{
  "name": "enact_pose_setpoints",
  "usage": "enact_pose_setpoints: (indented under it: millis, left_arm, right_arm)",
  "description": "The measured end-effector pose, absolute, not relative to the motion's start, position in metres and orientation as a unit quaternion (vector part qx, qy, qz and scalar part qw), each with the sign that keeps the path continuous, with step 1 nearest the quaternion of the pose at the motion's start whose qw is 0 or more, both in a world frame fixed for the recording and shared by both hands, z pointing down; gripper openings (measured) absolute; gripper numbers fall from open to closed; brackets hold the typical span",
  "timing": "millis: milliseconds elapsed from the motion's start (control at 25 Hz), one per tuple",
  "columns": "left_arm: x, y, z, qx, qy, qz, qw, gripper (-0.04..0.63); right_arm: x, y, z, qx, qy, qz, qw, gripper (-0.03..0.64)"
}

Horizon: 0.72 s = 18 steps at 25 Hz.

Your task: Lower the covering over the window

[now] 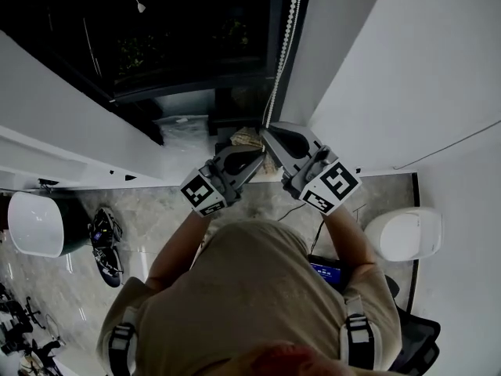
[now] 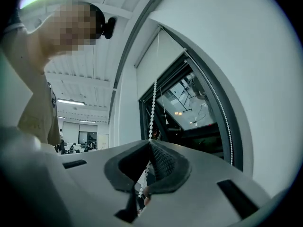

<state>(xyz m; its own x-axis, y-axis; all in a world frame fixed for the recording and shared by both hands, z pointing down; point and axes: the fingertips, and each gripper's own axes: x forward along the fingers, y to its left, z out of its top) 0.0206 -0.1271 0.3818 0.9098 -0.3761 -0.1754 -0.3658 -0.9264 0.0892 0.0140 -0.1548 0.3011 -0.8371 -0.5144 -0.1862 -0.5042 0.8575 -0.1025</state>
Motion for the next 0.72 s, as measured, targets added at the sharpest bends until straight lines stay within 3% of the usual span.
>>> enact_pose_setpoints:
  millis: [240,320,520,600,680,720]
  left_arm:
    - [0.005,-0.130,0.380,0.983,-0.159,-0.096,0.004,0.023]
    - [-0.006,-0.149,0.363,0.975,-0.183,-0.122,0.019,0.122]
    - [0.004,-0.190,0.290,0.964,-0.220,-0.145,-0.018,0.160]
    - [0.017,-0.196,0.277,0.969,-0.213,-0.124,-0.023,0.158]
    - [0.028,-0.193,0.277,0.975,-0.194,-0.103,-0.023,0.028]
    - [0.029,-0.190,0.278,0.977,-0.186,-0.102,-0.018,0.023]
  right_arm:
    - [0.017,-0.172,0.329,-0.274,0.959,-0.036,0.066,0.009]
    - [0.017,-0.175,0.354,-0.273,0.959,-0.063,0.043,0.009]
    - [0.005,-0.174,0.370,-0.252,0.963,-0.087,0.034,0.009]
    - [0.001,-0.170,0.369,-0.248,0.964,-0.090,0.034,0.009]
    - [0.001,-0.171,0.369,-0.253,0.963,-0.088,0.027,0.009]
    - [0.003,-0.172,0.370,-0.255,0.963,-0.086,0.022,0.009]
